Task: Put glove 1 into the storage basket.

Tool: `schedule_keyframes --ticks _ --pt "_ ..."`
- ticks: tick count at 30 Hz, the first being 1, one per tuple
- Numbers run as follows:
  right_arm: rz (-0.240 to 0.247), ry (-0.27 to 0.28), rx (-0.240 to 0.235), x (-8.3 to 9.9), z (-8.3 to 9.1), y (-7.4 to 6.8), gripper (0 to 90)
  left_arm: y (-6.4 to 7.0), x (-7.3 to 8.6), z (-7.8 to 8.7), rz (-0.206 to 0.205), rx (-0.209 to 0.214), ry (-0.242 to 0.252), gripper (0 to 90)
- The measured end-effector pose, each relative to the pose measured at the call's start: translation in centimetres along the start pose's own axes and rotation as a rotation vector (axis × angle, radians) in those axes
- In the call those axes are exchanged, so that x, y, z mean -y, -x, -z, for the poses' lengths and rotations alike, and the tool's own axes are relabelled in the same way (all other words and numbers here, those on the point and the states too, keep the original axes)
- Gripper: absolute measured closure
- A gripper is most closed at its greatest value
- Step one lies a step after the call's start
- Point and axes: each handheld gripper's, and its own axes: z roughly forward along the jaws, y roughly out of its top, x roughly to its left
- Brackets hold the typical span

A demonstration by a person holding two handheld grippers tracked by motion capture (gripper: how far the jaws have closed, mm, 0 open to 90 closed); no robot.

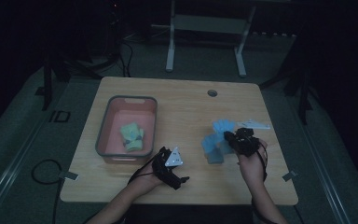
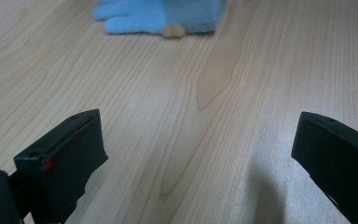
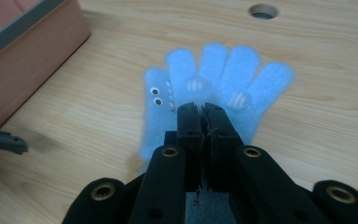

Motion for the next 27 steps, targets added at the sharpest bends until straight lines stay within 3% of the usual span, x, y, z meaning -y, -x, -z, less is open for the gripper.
schedule_keyframes --ticks 7,12,27 --pt "-0.005 -0.039 -0.017 0.7 -1.9 -1.4 86.3 0.0 0.0 0.3 0.010 -0.002 0.015 2.7" --pt "-0.004 -0.068 -0.002 1.6 -3.1 -1.8 86.2 0.1 0.0 0.3 -0.002 -0.002 0.017 2.7" --pt "-0.039 -0.156 -0.001 4.0 -6.3 -1.1 85.1 0.4 0.1 0.0 -0.033 -0.002 0.010 2.7"
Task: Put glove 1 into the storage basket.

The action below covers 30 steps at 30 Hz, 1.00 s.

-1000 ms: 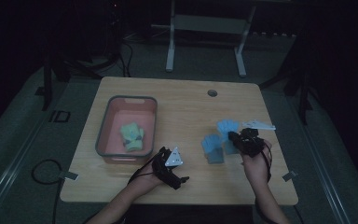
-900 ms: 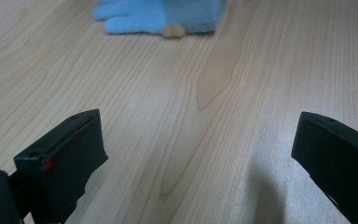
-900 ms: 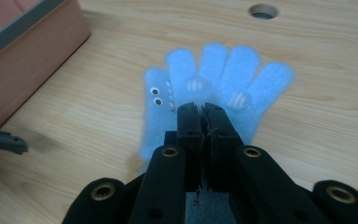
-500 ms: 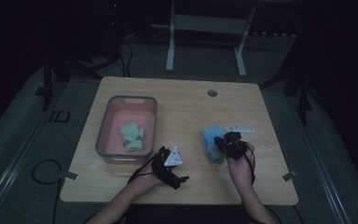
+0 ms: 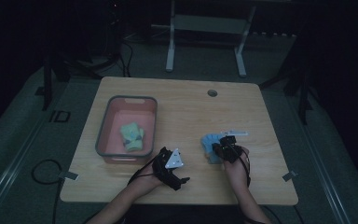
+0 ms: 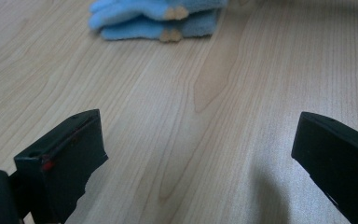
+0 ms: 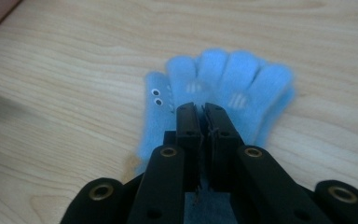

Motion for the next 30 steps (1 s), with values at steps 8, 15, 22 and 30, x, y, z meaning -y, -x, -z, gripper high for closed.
schedule_keyframes --ticks 8,15,22,30 --pt "-0.001 -0.006 -0.007 0.3 -0.5 0.0 81.6 -0.2 -0.2 0.3 0.042 -0.006 0.056 2.7" --pt "0.031 0.041 -0.052 -0.6 1.1 0.6 63.5 -0.2 -0.8 0.7 0.094 0.020 0.064 4.1" --pt "0.083 0.080 -0.071 -0.8 2.0 2.1 47.6 0.4 -1.7 0.1 0.086 0.047 0.042 4.1" --pt "0.151 0.091 -0.141 -1.4 2.6 5.1 55.4 0.9 -3.0 -1.6 0.030 0.111 0.036 12.0"
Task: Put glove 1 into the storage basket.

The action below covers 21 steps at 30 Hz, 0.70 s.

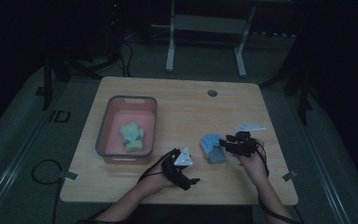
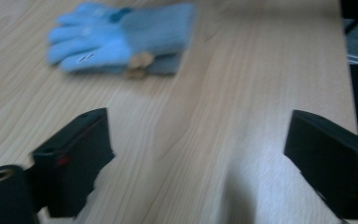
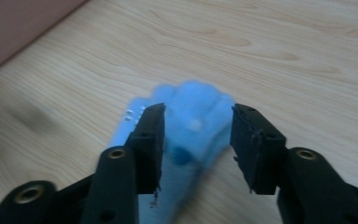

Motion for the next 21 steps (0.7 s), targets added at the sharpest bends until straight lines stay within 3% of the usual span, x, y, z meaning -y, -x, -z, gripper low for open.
schedule_keyframes --ticks 6,15,16,21 --pt "0.009 0.005 -0.028 -0.5 0.1 1.3 57.9 -0.5 -1.7 -2.2 -0.064 0.013 0.033 21.3" --pt "0.014 -0.007 -0.058 -1.7 -1.1 2.0 55.9 -1.2 -4.8 -4.6 -0.133 0.030 0.054 24.9" --pt "0.019 -0.009 -0.062 -1.9 -1.4 1.9 55.8 -1.4 -5.4 -5.3 -0.163 0.020 0.041 24.9" --pt "0.016 -0.047 -0.087 -2.4 -3.2 2.0 52.6 -2.2 -5.8 -7.1 -0.188 0.002 -0.003 30.2"
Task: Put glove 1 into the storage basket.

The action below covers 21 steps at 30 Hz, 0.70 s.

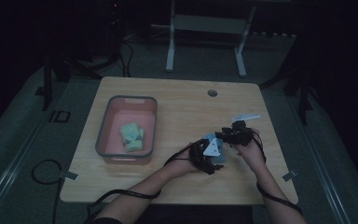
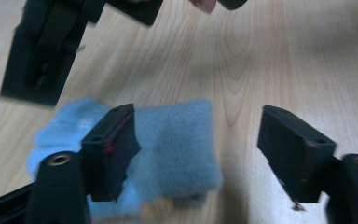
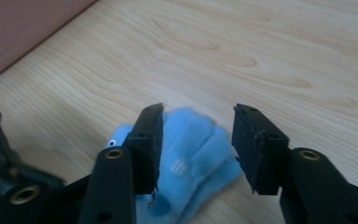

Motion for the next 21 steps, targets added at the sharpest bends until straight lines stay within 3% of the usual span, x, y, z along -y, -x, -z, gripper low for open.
schedule_keyframes --ticks 6,12,18,21 --pt "-0.007 -0.055 0.000 1.0 -1.8 0.4 47.8 -0.7 0.6 -1.3 -0.004 -0.028 -0.070 38.6" --pt "-0.017 -0.100 0.019 1.9 -2.7 0.8 39.7 -0.5 0.8 -1.8 -0.012 -0.031 -0.102 46.5" --pt "-0.011 -0.106 0.025 2.1 -2.7 0.5 45.4 -0.5 0.8 -1.7 -0.018 -0.020 -0.106 57.8" --pt "-0.026 -0.111 -0.001 2.1 -2.6 0.3 56.6 -0.5 0.9 -1.5 -0.008 -0.025 -0.098 64.3"
